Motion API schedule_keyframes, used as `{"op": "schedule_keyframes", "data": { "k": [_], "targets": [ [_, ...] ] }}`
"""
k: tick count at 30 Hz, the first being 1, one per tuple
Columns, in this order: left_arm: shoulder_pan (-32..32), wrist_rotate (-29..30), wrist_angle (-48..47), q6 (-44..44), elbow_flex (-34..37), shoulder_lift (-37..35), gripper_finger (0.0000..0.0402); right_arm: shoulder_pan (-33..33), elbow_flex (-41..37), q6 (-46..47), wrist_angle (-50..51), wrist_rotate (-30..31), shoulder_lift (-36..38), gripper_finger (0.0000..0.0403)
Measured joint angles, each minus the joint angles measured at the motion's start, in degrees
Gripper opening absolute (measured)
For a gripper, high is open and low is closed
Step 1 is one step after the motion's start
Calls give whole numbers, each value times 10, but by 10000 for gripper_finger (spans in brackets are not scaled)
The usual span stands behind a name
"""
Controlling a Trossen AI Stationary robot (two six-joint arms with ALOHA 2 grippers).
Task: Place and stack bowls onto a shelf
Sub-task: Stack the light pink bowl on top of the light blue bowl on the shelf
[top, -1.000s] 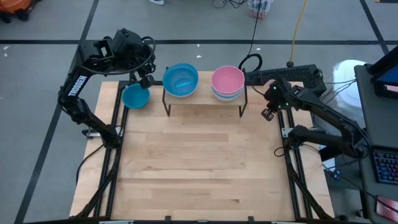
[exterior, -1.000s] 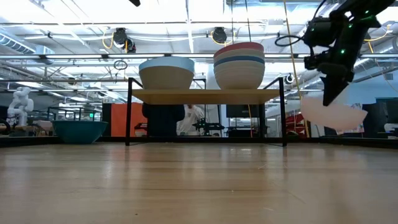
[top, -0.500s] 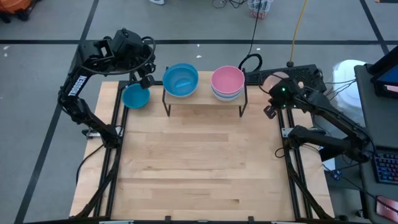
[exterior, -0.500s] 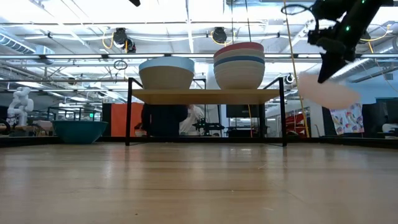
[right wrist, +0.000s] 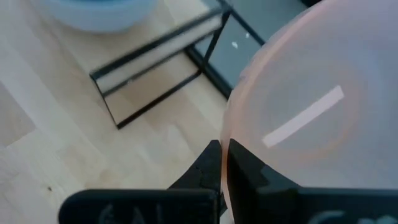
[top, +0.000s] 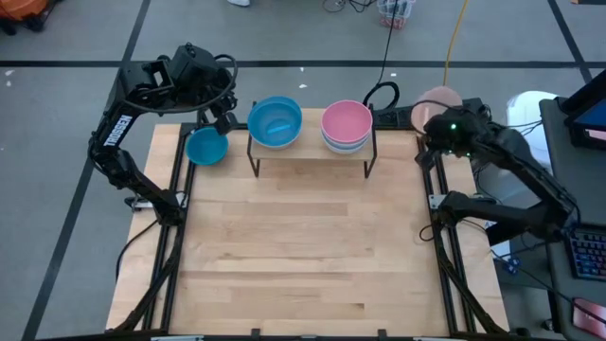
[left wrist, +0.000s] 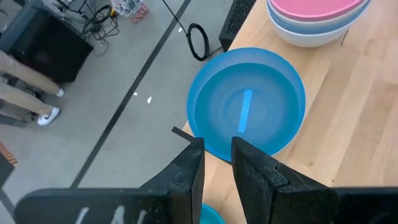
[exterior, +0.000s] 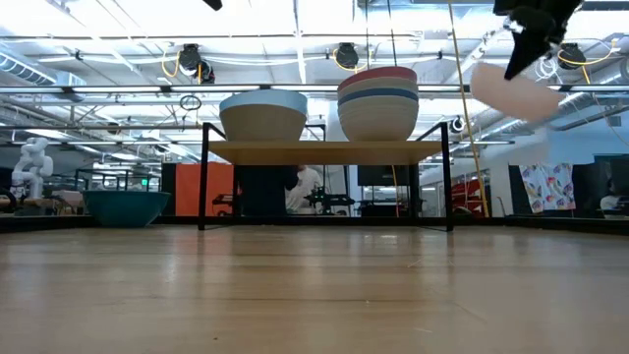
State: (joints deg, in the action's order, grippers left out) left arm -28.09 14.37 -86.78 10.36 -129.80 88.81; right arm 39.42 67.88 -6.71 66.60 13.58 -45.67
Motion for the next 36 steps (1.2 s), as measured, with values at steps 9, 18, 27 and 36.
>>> {"op": "schedule_keyframes", "data": {
  "k": [9, 18, 27, 36],
  "targets": [
    [0, 0, 0, -17, 0, 0, 85, -30, 127, -49, 5, -1, -59, 0],
    [0, 0, -2, -13, 0, 0, 85, -87, 252, -82, -3, 0, -170, 0],
    [0, 1, -3, -11, 0, 0, 85, -174, 358, -114, -77, -1, -306, 0],
    [0, 59, -2, -15, 0, 0, 85, -236, 450, -152, -130, -2, -436, 0]
  ]
}}
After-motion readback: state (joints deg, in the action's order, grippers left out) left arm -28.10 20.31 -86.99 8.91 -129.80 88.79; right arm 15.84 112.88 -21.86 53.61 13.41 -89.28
